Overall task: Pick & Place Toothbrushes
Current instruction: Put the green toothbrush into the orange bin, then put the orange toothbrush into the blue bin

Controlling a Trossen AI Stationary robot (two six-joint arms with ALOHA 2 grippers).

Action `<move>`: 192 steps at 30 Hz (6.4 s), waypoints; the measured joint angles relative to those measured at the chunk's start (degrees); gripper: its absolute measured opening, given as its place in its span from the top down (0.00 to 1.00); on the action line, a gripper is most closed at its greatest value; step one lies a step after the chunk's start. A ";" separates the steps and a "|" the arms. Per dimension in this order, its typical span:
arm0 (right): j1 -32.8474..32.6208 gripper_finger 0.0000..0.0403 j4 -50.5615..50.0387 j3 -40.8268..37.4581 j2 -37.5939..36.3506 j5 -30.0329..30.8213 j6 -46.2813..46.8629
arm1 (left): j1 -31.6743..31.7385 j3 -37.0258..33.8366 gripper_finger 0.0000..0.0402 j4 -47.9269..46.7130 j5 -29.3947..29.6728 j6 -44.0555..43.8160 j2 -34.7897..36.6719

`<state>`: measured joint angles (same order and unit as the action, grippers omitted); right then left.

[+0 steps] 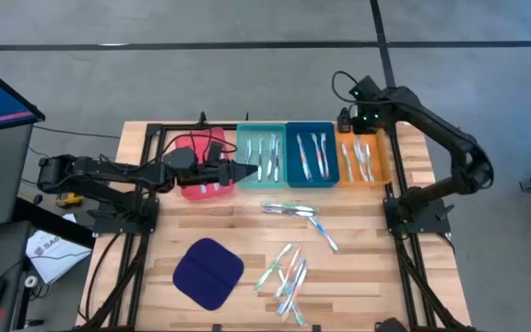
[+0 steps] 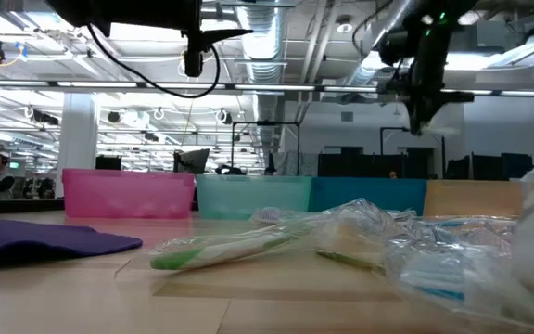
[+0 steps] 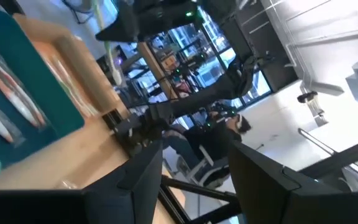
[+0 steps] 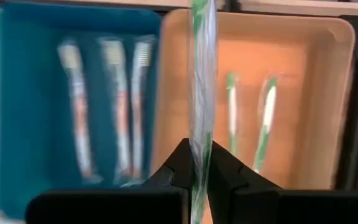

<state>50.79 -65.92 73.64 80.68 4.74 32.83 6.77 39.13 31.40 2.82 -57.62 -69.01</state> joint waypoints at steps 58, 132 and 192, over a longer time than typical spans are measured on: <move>10.74 0.86 11.38 -29.92 -1.44 8.84 -0.88 | 9.87 0.02 0.56 0.55 -2.79 0.35 0.07; -12.51 0.52 54.33 -27.62 -27.49 -36.01 4.12 | 10.18 0.04 0.56 1.23 1.74 2.95 0.07; -57.16 0.71 95.40 -27.67 5.38 -5.91 49.40 | -4.97 0.02 0.56 0.57 -49.63 -4.34 0.09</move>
<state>-6.37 29.48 45.98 86.06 -1.17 82.23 1.80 39.16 31.97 -46.81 -61.95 -68.93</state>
